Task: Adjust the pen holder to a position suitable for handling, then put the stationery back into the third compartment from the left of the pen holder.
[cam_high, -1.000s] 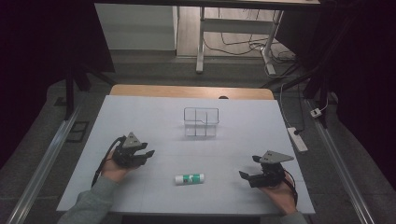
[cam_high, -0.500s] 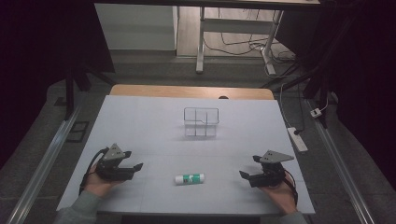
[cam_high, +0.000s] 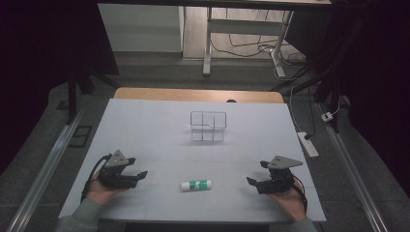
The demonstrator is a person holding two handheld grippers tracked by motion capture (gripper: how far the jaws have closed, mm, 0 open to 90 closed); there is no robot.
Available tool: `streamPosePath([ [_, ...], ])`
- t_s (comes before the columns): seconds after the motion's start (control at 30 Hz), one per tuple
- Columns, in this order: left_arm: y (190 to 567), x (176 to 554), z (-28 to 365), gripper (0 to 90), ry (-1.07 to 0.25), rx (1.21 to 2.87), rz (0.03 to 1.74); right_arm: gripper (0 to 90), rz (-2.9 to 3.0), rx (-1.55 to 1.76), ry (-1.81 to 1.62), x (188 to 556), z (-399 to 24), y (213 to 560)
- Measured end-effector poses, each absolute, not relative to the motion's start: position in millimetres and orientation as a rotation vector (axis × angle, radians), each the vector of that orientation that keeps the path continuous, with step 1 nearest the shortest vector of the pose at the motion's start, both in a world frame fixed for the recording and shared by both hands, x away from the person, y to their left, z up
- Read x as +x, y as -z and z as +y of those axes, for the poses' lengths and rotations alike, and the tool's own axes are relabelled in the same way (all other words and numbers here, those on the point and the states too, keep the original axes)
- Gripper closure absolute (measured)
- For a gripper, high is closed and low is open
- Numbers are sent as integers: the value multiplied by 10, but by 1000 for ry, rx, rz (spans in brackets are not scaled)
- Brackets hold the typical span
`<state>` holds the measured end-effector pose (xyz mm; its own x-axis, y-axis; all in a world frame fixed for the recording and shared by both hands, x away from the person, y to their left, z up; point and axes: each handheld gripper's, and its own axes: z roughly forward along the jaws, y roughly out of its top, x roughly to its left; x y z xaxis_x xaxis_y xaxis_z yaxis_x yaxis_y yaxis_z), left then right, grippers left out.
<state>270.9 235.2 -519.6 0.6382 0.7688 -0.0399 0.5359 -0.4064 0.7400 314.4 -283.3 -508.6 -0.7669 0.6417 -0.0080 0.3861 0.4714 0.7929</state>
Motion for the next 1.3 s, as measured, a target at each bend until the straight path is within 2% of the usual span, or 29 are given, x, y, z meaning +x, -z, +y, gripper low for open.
streamPosePath([
  [0.3, 5206, 2708, 2323, 268, -394, 2124, 1006, 143, 2429, 858, -1197, 3133, -2784, 5041],
  [0.43, 5206, 2701, 2308, 268, -409, 2135, 1000, 183, 2448, 854, -1211, 3136, -2743, 5014],
  [1.3, 5221, 2738, 2318, 263, -402, 2135, 1008, 201, 2535, 691, -1255, 3166, -2410, 4865],
])
